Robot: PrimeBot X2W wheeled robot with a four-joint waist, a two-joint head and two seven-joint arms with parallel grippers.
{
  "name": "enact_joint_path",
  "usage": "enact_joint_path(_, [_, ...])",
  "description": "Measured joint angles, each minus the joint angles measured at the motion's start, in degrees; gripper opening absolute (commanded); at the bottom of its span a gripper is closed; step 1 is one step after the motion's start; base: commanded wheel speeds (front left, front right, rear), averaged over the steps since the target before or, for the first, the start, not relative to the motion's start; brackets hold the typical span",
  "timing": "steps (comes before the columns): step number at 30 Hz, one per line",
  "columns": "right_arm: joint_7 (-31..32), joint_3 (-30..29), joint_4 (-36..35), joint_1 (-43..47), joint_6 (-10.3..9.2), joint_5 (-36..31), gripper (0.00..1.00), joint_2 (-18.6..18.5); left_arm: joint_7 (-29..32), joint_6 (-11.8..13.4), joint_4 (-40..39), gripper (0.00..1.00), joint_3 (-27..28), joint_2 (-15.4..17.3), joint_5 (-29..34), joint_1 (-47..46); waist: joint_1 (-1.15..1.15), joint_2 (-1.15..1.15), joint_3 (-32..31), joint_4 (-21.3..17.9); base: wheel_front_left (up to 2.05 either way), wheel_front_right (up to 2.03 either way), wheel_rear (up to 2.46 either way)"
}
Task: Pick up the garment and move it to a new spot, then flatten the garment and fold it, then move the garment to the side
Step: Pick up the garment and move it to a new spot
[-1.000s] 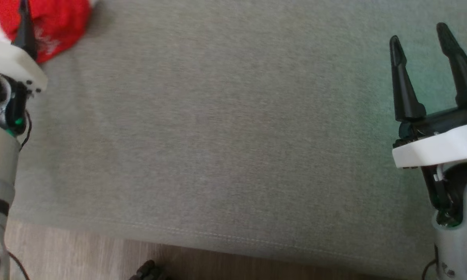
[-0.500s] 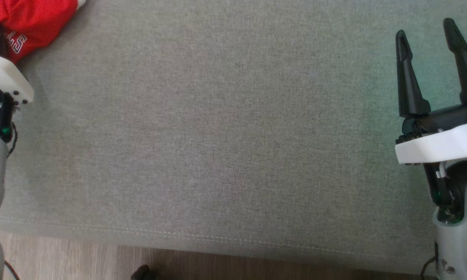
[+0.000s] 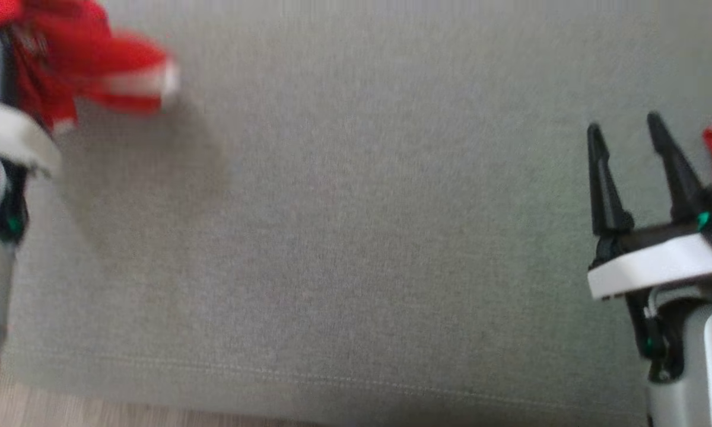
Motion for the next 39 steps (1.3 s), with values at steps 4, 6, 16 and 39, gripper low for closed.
enact_joint_path(4, [-0.4, 0.3, 1.7, 3.1, 0.0, 1.2, 1.0, 0.2, -0.1, 0.9, -5.1, 0.0, 1.6, 0.2, -0.3, 8.3, 0.0, 0.0, -5.2, -0.4, 0.0, 0.0, 0.0])
enact_joint_path(6, [-0.5, 0.7, 2.3, 4.5, 0.0, 1.6, 1.0, 0.4, -0.1, 1.9, -8.1, 0.0, 2.5, 0.6, -1.4, 12.5, 0.0, 0.0, -7.6, -0.8, 0.0, 0.0, 0.0])
enact_joint_path(16, [-1.0, 1.0, 2.8, 10.7, 0.0, 2.9, 1.0, 1.2, 7.3, 11.1, -34.5, 0.0, 5.0, 2.0, -5.1, 36.7, 0.0, 0.0, -15.5, -3.9, 0.0, 0.0, 0.0])
enact_joint_path(39, [-1.5, 3.5, 0.5, 7.9, 0.0, 4.1, 1.0, 1.6, 12.0, 9.2, -45.8, 0.0, -8.7, -5.9, -2.0, 28.8, 0.0, 0.0, -10.2, -19.6, 0.0, 0.0, 0.0])
